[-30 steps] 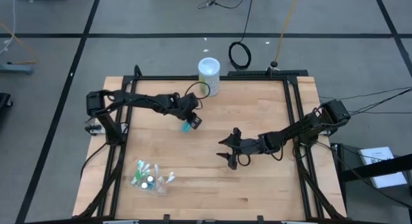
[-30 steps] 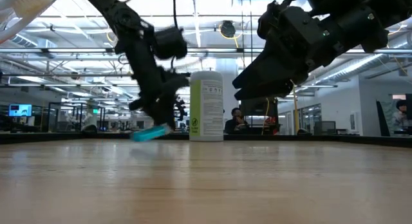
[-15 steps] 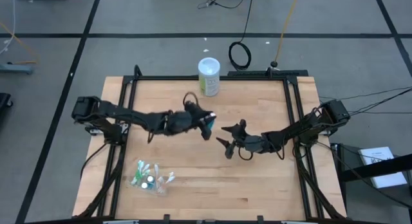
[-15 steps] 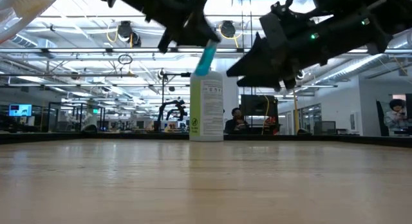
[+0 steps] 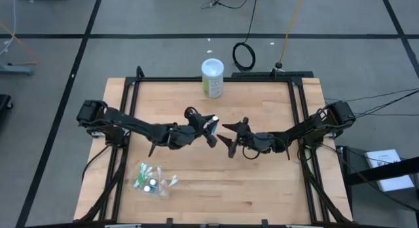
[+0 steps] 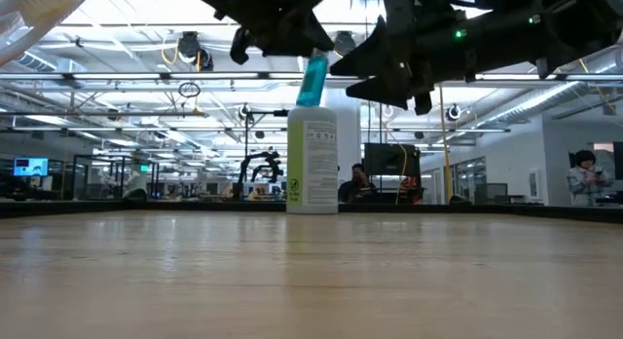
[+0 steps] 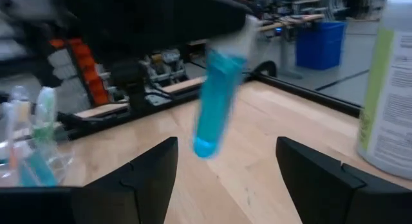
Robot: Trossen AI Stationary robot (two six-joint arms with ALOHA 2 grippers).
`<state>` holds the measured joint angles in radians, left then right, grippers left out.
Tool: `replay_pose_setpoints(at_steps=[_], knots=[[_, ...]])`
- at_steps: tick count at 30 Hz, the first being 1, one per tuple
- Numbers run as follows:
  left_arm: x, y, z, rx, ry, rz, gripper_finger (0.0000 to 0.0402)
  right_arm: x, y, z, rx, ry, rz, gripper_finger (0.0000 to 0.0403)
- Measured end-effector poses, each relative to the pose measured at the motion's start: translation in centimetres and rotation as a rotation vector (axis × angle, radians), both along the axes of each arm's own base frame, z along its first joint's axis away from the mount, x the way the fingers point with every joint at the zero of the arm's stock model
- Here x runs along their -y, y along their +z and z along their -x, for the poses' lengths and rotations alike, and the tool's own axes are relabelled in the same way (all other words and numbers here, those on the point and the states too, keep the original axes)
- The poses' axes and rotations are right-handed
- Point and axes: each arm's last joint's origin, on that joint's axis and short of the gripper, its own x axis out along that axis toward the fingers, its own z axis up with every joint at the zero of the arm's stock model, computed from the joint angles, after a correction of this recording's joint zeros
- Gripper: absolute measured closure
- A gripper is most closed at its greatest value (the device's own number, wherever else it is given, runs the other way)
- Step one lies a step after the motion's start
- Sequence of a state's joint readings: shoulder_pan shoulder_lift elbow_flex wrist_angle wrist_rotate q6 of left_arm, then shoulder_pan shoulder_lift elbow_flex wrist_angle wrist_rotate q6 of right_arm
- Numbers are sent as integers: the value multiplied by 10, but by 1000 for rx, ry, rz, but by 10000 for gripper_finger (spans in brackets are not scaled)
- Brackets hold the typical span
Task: Pick & Place toothbrushing station
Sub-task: Put the blue mouthwash into the transparent organizer
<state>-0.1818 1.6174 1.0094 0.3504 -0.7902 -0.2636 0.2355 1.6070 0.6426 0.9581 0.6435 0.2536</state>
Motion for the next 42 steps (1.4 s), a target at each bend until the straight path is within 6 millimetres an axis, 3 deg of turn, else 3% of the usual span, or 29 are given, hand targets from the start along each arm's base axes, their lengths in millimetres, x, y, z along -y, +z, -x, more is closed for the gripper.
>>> replay_pose_setpoints(at_steps=[11, 18, 26, 30, 40, 42], knots=[[5, -8, -13, 52, -71, -36, 307, 2, 1, -2, -5, 51, 8, 149], [12, -3, -16, 90, -277, -47, 307, 1, -4, -1, -72, 74, 48, 149], [12, -2, -16, 97, -281, -32, 307, 1, -4, -1, -62, 71, 37, 154], [13, -3, -16, 100, -285, -25, 307, -3, -4, -1, -61, 80, 36, 185], [13, -3, -16, 97, -289, -16, 307, -10, -2, 1, -46, 100, 55, 307], [15, -3, -15, 96, -293, -15, 290, -10, -2, 1, -47, 99, 57, 318]])
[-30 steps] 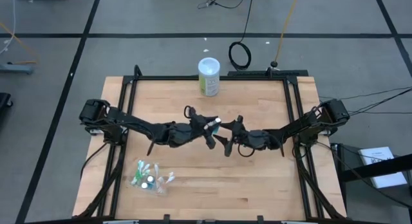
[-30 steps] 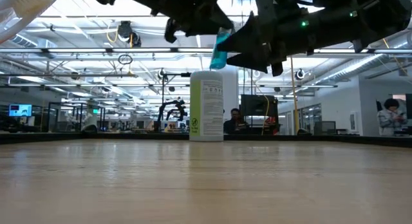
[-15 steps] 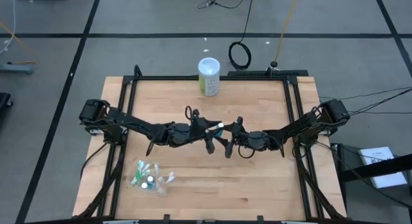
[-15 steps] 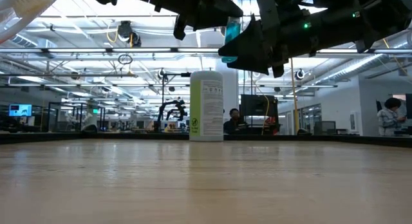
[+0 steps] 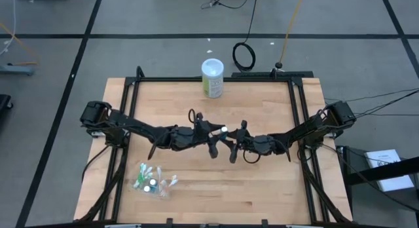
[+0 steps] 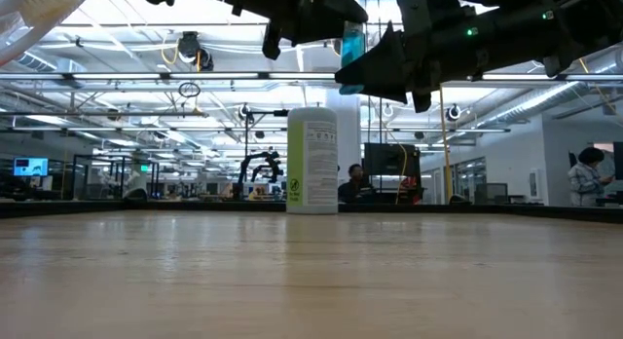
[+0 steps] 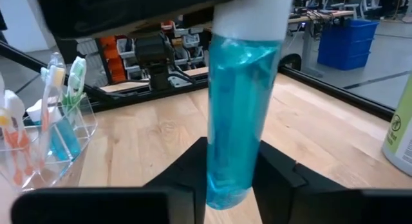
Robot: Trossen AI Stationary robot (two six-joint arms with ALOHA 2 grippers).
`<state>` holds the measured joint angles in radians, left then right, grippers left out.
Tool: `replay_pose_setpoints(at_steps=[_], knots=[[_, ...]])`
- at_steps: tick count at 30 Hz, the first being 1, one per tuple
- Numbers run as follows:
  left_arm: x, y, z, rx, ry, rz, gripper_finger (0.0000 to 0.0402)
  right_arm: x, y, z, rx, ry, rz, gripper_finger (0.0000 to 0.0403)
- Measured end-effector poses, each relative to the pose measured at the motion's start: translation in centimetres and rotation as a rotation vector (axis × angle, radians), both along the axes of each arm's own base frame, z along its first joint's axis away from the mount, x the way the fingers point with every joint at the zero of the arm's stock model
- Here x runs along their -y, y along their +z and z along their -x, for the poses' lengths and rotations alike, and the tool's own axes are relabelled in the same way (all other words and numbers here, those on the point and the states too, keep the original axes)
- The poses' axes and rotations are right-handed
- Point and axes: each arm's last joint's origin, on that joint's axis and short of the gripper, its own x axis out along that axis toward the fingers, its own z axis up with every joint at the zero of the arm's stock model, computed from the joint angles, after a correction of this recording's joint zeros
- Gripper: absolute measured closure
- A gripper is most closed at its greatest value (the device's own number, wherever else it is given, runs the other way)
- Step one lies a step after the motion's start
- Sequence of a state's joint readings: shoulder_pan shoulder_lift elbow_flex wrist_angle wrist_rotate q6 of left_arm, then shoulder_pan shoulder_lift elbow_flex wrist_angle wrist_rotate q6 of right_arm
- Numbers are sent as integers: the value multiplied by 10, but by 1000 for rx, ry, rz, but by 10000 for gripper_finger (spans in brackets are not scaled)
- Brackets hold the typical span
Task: Pick & Place toothbrushing station
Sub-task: Put the blue mouthwash into the transparent organizer
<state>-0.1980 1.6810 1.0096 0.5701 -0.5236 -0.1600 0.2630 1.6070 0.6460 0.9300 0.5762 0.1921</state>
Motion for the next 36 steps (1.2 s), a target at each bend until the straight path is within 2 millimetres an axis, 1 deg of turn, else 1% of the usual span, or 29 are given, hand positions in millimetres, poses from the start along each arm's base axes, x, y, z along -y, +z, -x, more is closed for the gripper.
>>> replay_pose_setpoints(at_steps=[2, 5, 8, 12, 16, 18, 21, 22, 25, 31, 36], knots=[[3, 0, 0, -1, -12, 3, 261, 0, 0, 0, -2, 4, 7, 319], [7, -1, 2, -17, -24, 11, 215, 0, 0, 0, -2, 7, 8, 310], [10, 7, 9, -60, -72, 47, 179, -2, 0, 0, 2, 58, 1, 302], [9, 28, 18, -205, -162, 138, 149, -4, 0, -1, -6, 156, -7, 304], [1, 60, 25, -420, -264, 258, 138, -9, -1, -1, -13, 308, -19, 308], [-4, 78, 27, -479, -322, 335, 137, -11, -1, -1, -17, 384, -27, 307], [-8, 96, 26, -524, -457, 381, 136, -13, -1, -1, -21, 462, -41, 306], [-9, 98, 26, -537, -496, 383, 136, -14, -1, -1, -22, 478, -48, 306], [-6, 99, 21, -552, -568, 356, 136, -14, -3, -1, -37, 496, -67, 306], [2, 62, -1, -724, -613, 249, 135, -14, -6, 0, -70, 494, -84, 305], [-2, 58, -11, -730, -629, 110, 135, -15, -7, 0, -81, 520, -108, 305]])
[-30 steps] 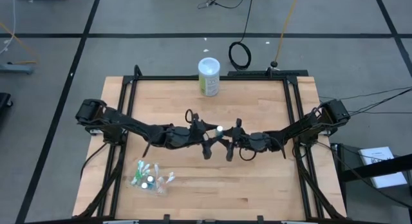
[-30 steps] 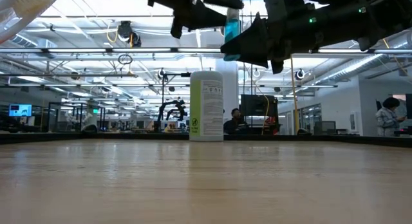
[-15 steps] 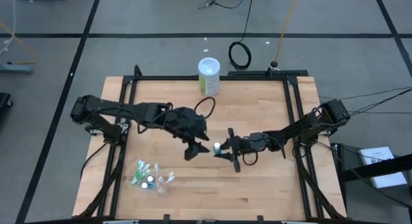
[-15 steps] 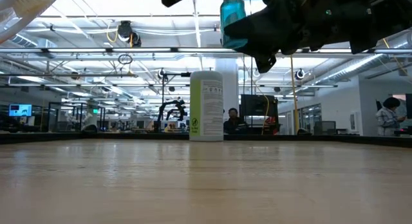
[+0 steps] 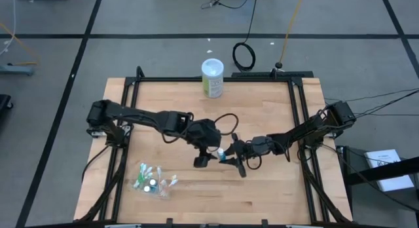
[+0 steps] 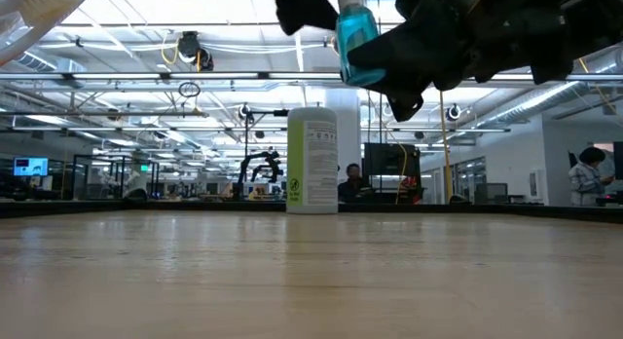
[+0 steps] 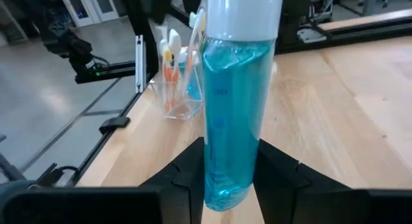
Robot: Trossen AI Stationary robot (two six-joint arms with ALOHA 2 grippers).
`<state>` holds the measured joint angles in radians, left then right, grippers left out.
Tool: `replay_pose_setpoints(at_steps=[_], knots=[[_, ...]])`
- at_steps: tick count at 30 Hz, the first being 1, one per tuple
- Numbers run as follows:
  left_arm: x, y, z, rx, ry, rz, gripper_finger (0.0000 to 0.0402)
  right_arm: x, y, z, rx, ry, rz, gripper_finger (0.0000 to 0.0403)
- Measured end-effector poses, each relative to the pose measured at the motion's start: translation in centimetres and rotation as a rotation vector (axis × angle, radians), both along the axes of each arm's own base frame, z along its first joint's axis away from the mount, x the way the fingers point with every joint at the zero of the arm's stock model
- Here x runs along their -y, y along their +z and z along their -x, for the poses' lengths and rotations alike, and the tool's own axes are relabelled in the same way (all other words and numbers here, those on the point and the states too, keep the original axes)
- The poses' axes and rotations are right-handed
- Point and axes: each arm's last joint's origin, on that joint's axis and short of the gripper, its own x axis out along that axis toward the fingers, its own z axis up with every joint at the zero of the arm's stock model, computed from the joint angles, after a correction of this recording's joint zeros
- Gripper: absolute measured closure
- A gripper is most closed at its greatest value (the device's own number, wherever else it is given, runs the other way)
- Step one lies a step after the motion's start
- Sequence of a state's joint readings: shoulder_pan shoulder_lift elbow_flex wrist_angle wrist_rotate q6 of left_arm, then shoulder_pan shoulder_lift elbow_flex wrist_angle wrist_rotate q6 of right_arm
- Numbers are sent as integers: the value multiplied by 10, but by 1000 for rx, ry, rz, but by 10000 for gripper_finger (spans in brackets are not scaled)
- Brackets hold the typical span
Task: Pick & Place toothbrushing station
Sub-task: Put the blue mouthwash into the transparent organizer
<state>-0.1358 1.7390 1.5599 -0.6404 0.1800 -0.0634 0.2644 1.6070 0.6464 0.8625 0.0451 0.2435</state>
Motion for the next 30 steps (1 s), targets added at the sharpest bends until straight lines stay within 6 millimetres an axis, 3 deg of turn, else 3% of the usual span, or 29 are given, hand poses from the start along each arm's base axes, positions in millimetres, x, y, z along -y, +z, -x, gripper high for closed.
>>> replay_pose_setpoints(at_steps=[5, 11, 17, 22, 30], knots=[[-10, 0, -5, 51, 28, -84, 135, -4, -1, 1, -16, 23, -4, 305], [-10, 6, -10, 121, -13, -14, 135, -4, -3, 2, -31, 31, -1, 305], [-5, -5, -14, 84, -73, 4, 138, -4, -3, 2, -37, 30, 3, 305], [-6, -23, -21, 19, -97, -2, 166, -4, -3, 2, -36, 30, 3, 305], [-9, -14, -20, 66, -107, 29, 210, -4, -4, 2, -39, 29, 4, 305]])
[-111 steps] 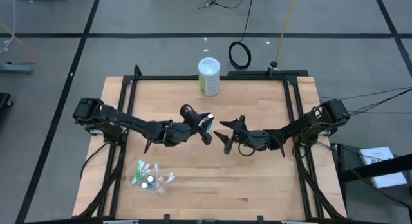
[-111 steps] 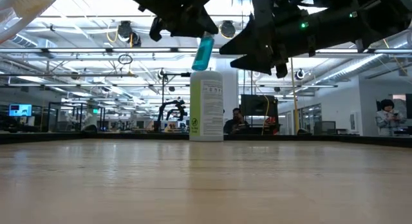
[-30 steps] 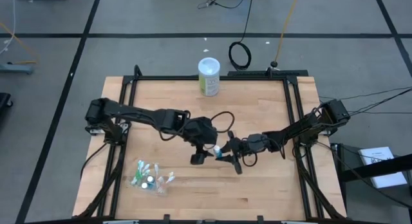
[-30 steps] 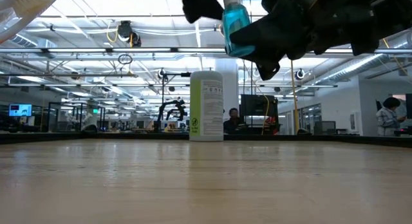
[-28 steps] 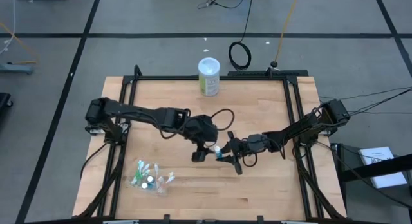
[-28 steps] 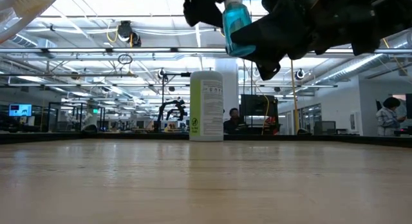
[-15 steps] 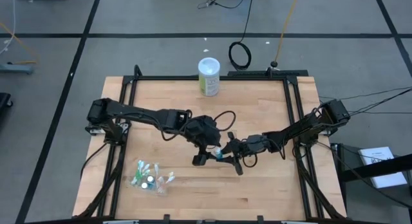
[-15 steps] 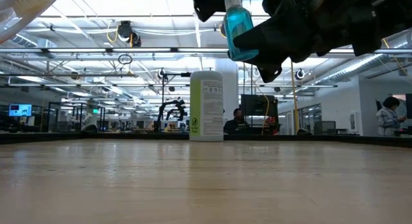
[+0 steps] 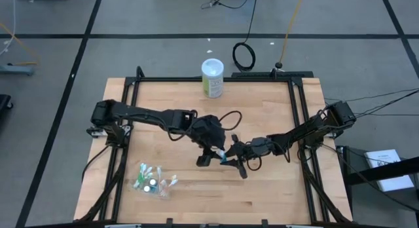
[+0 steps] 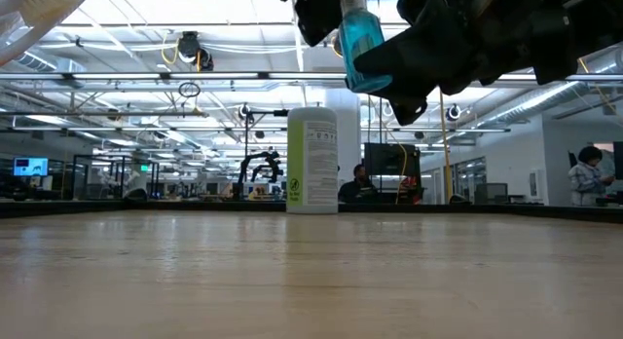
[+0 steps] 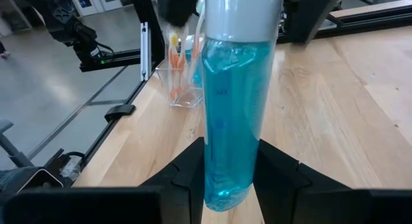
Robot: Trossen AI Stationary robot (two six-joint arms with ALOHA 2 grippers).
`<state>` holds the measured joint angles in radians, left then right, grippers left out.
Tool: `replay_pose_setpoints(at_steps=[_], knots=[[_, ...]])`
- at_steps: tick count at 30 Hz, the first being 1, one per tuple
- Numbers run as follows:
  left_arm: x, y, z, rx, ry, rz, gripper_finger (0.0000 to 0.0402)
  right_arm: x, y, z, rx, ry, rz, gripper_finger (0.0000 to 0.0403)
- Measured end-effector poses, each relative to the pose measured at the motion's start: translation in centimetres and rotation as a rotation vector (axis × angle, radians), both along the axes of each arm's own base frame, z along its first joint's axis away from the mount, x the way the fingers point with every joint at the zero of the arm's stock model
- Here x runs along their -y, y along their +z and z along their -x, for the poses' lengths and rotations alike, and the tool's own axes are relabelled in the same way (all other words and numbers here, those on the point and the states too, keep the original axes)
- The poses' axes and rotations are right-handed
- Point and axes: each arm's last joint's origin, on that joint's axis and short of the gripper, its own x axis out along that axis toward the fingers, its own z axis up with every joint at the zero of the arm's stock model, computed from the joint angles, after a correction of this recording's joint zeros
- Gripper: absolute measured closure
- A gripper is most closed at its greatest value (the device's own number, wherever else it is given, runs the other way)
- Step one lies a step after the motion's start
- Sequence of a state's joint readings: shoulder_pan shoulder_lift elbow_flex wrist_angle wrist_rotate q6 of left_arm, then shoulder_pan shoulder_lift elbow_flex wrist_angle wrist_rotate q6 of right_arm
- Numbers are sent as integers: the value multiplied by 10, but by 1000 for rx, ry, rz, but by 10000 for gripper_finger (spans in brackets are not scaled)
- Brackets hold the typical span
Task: Pick & Place toothbrushing station
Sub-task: Put the blue mouthwash into the transparent organizer
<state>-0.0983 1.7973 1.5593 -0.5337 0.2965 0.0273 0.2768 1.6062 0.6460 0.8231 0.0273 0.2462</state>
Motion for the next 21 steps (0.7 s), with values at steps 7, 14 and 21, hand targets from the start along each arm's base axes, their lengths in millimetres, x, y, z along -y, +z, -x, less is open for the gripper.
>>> replay_pose_setpoints(at_steps=[7, 14, 21], knots=[[-4, 3, 0, 15, 9, 4, 230, 0, -1, 0, -12, -1, 1, 305], [-5, 3, 0, 13, 10, 1, 255, 0, -1, 0, -13, 0, 1, 305], [-5, 2, 2, -8, 8, -3, 290, 0, -2, 0, -16, 1, 0, 305]])
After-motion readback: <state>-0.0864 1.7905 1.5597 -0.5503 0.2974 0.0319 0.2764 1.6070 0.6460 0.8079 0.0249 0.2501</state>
